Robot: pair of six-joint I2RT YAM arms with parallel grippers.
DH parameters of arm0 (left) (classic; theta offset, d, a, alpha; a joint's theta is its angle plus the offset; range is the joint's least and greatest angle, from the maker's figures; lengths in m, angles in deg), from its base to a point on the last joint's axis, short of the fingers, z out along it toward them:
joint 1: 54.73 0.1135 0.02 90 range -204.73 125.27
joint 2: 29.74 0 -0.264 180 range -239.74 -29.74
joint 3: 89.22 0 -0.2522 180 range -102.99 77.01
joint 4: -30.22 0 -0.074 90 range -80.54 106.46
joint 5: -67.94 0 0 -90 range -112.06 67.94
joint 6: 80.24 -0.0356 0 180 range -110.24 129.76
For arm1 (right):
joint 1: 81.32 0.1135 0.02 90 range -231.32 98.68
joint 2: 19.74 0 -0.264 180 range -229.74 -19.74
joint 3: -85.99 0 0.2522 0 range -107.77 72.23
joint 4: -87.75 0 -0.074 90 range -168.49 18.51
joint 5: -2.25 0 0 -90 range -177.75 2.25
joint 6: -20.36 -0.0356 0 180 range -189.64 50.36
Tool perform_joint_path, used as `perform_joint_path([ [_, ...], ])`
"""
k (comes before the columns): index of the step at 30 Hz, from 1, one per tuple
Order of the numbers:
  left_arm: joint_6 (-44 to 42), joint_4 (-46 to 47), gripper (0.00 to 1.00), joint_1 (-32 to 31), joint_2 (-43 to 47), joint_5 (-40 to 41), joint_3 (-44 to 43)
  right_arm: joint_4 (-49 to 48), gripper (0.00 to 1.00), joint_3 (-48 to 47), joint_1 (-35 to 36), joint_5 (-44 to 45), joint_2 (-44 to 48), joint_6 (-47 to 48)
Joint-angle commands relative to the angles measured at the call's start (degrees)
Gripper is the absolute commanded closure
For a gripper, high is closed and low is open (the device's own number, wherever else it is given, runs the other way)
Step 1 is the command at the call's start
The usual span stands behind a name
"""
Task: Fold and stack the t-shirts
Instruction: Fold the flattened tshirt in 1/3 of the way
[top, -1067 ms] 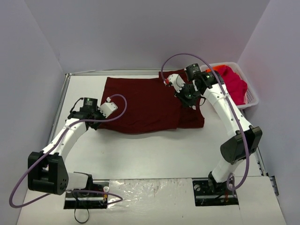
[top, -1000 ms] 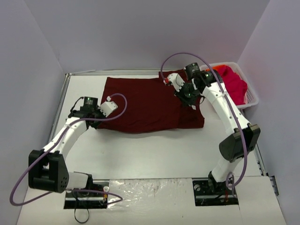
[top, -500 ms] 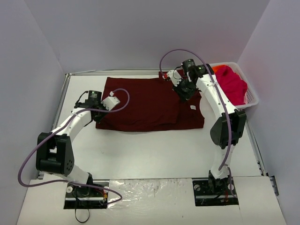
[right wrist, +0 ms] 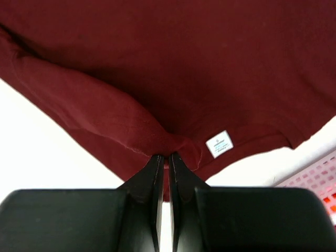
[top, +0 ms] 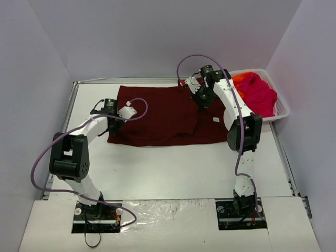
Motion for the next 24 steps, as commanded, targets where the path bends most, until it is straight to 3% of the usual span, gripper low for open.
perform_joint_path([
  [1, -0.99, 1.34, 0.97, 0.18, -0.24, 1.41, -3.16, 1.50, 1.00, -3.52, -0.56, 0.10, -1.79, 0.06],
  [24, -1.43, 1.60, 0.98, 0.98, -4.81, 5.98, -5.10, -1.67, 1.00, -12.13, -1.35, 1.68, -11.98, -1.52],
])
